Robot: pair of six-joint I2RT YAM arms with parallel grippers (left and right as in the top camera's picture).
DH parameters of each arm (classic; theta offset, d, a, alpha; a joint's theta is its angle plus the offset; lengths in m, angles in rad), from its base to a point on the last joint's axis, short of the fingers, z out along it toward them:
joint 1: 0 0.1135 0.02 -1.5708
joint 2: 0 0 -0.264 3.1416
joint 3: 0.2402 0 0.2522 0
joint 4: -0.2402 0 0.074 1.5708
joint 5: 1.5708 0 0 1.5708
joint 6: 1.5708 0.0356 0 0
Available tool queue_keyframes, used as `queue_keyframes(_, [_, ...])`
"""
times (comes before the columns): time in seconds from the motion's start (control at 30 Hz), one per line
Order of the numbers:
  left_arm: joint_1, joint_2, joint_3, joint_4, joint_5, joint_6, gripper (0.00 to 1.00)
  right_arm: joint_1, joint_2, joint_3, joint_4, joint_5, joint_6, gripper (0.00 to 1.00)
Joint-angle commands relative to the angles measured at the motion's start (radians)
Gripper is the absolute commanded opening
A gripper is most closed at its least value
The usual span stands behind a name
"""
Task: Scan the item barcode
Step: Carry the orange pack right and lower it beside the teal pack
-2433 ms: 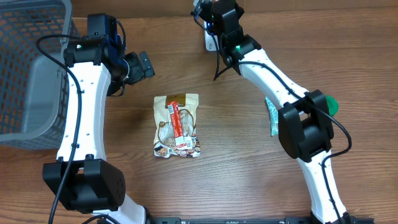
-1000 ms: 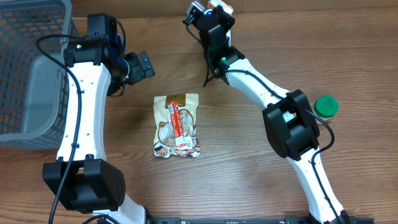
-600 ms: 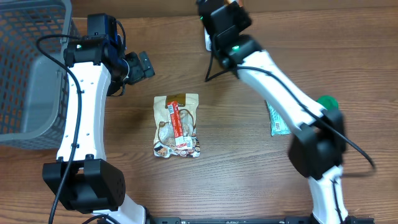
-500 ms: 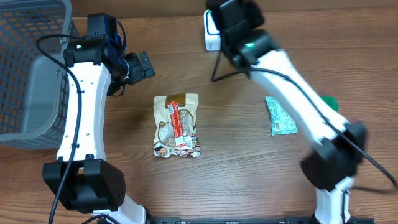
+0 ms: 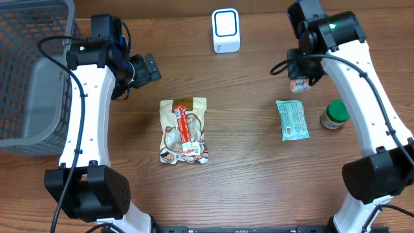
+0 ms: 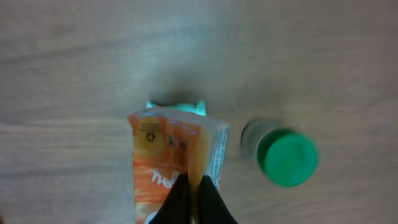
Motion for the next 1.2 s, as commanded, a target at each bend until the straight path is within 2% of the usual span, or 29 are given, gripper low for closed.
queue_keyframes(0.0, [-0.006,-0.021,0.013,0.000,-0.003,0.012,1.00,-0.036,0.012,-0.105,0.007,-0.085,0.025,0.04])
queue_keyframes(0.3, [-0.006,-0.021,0.013,0.000,-0.003,0.012,1.00,-0.064,0.012,-0.372,0.169,-0.107,0.025,0.04])
queue_keyframes(0.57, [-0.006,-0.021,0.013,0.000,-0.003,0.012,1.00,-0.064,0.012,-0.494,0.283,-0.124,0.025,0.05])
queue_keyframes(0.7, [-0.006,-0.021,0.013,0.000,-0.003,0.012,1.00,-0.064,0.012,-0.504,0.295,-0.124,0.026,0.33])
queue_keyframes(0.77, [-0.006,-0.021,0.013,0.000,-0.003,0.012,1.00,-0.065,0.012,-0.504,0.296,-0.124,0.026,0.44])
queue_keyframes(0.9, [-0.006,-0.021,0.013,0.000,-0.003,0.012,1.00,-0.064,0.012,-0.504,0.312,-0.133,0.026,0.54])
queue_keyframes(0.97, [-0.006,-0.021,0.013,0.000,-0.003,0.012,0.99,-0.064,0.012,-0.504,0.336,-0.206,0.026,0.58])
queue_keyframes(1.17, [-0.006,-0.021,0.013,0.000,-0.003,0.012,1.00,-0.064,0.012,-0.504,0.355,-0.266,0.026,0.63])
